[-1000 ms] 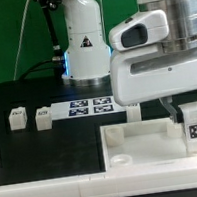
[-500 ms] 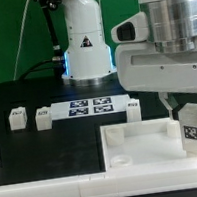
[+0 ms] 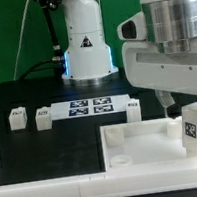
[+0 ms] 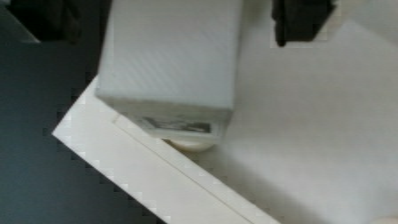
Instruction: Assemble one leg
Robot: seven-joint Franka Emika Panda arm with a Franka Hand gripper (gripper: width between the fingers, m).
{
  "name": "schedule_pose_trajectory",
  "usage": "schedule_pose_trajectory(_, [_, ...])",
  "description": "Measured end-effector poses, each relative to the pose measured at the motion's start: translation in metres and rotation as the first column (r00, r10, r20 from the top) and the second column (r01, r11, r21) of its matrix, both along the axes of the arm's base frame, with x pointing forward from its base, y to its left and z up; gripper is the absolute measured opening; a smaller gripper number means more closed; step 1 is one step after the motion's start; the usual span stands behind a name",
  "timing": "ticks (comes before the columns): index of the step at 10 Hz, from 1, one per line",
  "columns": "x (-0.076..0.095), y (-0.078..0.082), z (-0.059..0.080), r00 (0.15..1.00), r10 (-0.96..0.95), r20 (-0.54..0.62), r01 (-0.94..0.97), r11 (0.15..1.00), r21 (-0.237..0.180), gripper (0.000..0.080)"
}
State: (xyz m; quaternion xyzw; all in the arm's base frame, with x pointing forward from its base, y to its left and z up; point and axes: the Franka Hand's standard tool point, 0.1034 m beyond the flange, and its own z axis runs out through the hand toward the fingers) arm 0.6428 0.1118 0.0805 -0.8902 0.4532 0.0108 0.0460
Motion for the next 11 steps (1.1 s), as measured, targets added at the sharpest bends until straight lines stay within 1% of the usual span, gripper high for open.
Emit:
schedule_pose_trajectory(1, [0.000, 0.005, 0.001, 1.000, 0.025, 0.003, -0.025, 1.000, 0.000, 0.0620])
schedule_pose_trajectory(2, [0.000, 0.008, 0.001, 0.987, 0.159, 0.015, -0.159, 0.987, -0.007, 0.0641])
schedule_pose_trajectory(4, [-0.002, 0.014, 0.000, 0.914, 0.405, 0.033, -0.405, 0.914, -0.022, 0.0648])
schedule_pose_trajectory(5, [-0.002, 0.016, 0.000, 0.856, 0.516, 0.038, -0.515, 0.856, -0.035, 0.0648])
schedule_pose_trajectory(7, [0.000, 0.014, 0.000, 0.673, 0.739, 0.036, -0.736, 0.674, -0.069, 0.0649])
schedule_pose_trajectory(8, [0.000, 0.014, 0.000, 0.618, 0.785, 0.032, -0.782, 0.619, -0.081, 0.0649])
schedule_pose_trajectory(9, [0.001, 0.013, 0.001, 0.504, 0.863, 0.024, -0.858, 0.504, -0.103, 0.0649])
schedule_pose_trajectory(10, [0.003, 0.011, 0.001, 0.409, 0.912, 0.034, -0.903, 0.410, -0.130, 0.0649])
schedule_pose_trajectory(11, [0.002, 0.007, 0.000, 0.341, 0.939, 0.038, -0.928, 0.342, -0.145, 0.0649])
